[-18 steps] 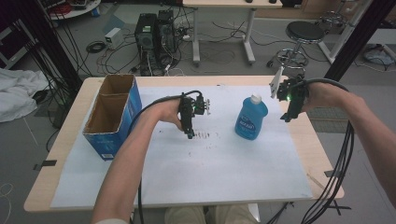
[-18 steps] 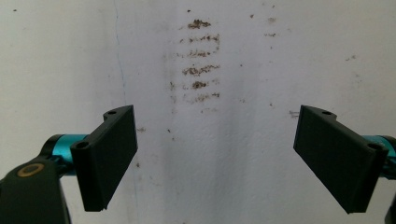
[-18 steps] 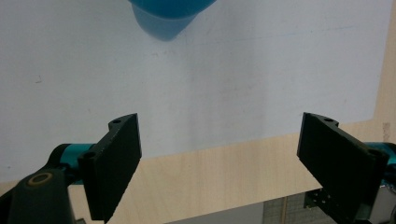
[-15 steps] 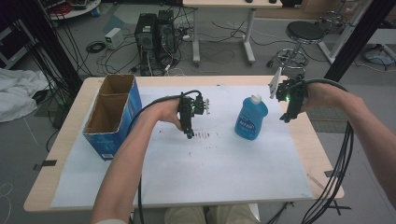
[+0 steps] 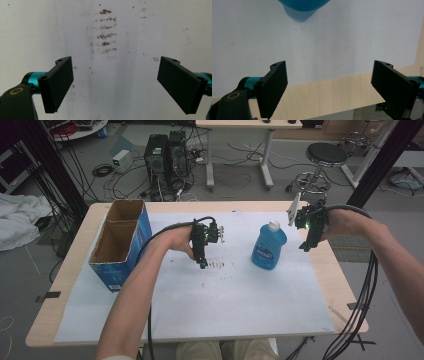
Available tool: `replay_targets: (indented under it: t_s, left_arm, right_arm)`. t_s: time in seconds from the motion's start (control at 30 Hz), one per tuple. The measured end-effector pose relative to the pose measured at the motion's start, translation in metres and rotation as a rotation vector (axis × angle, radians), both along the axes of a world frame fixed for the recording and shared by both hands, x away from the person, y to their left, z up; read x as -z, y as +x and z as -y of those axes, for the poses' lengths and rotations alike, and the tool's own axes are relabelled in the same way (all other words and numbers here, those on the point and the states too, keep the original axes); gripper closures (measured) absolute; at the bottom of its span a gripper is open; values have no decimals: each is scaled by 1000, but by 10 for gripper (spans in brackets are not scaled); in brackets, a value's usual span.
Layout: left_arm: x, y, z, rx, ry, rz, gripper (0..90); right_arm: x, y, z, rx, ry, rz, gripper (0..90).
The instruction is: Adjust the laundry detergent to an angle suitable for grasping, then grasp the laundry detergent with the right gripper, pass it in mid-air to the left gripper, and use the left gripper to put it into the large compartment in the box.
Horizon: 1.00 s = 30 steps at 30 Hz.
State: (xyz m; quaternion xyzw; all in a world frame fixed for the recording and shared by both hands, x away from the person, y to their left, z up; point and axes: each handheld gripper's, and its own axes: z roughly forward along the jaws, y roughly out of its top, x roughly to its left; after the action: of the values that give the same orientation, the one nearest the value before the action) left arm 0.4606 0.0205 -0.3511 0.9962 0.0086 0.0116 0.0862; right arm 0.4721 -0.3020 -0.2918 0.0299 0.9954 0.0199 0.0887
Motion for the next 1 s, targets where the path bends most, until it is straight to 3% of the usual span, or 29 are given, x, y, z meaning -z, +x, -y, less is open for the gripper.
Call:
replay_targets:
  t_s: [0.37,1.0]
  left_arm:
    - [-6,-5,-3,4,2,18,136]
    - [-4,-4,-2,17,-7,8,136]
  right_arm:
    - [1,-2,-4,-3,-3,-5,130]
    - [-1,-4,0,25,10,0,130]
